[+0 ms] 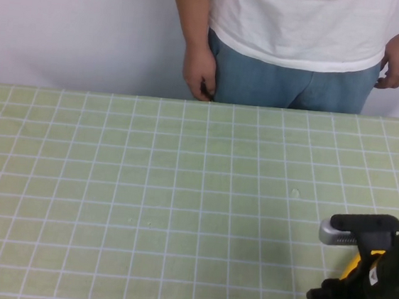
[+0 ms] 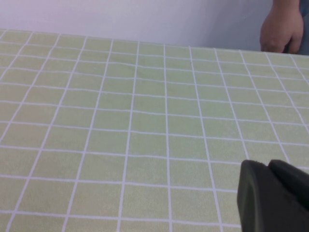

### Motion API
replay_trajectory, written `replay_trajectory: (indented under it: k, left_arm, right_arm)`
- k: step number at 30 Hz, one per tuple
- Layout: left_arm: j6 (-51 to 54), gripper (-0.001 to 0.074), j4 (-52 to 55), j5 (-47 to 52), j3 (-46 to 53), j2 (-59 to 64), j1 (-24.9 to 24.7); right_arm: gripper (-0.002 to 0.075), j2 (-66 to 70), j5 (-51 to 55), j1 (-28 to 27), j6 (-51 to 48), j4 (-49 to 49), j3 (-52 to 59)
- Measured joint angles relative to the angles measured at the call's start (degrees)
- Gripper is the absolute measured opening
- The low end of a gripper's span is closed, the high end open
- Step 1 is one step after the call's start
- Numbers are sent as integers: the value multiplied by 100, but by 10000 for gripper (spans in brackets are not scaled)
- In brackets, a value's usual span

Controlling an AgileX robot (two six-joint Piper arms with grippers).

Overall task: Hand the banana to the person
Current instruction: Pick up the banana, then hand the grabbed banana to the person

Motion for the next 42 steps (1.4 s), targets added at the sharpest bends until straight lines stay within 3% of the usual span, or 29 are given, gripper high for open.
replay_trajectory:
  k: [17, 19, 22, 26, 33, 42]
  left_arm:
    - [0, 1, 0, 0, 0, 0, 0]
    - [0, 1, 0, 0, 0, 0, 0]
    - [0, 1, 0, 0, 0, 0, 0]
    - [0, 1, 0, 0, 0, 0, 0]
    - [0, 1, 0, 0, 0, 0, 0]
    - [0, 1, 0, 0, 0, 0, 0]
  right_arm:
    - [428, 755, -140, -16, 0, -258, 0]
    - [338, 767, -123, -16, 0, -272, 0]
    - [144, 767, -61, -16, -24, -272, 0]
    - [-9, 767, 27, -16, -60, -324, 0]
    - [-6, 668, 461, -16, -48, -638, -396]
    - [-7, -84, 1591, -16, -407, -816, -2271]
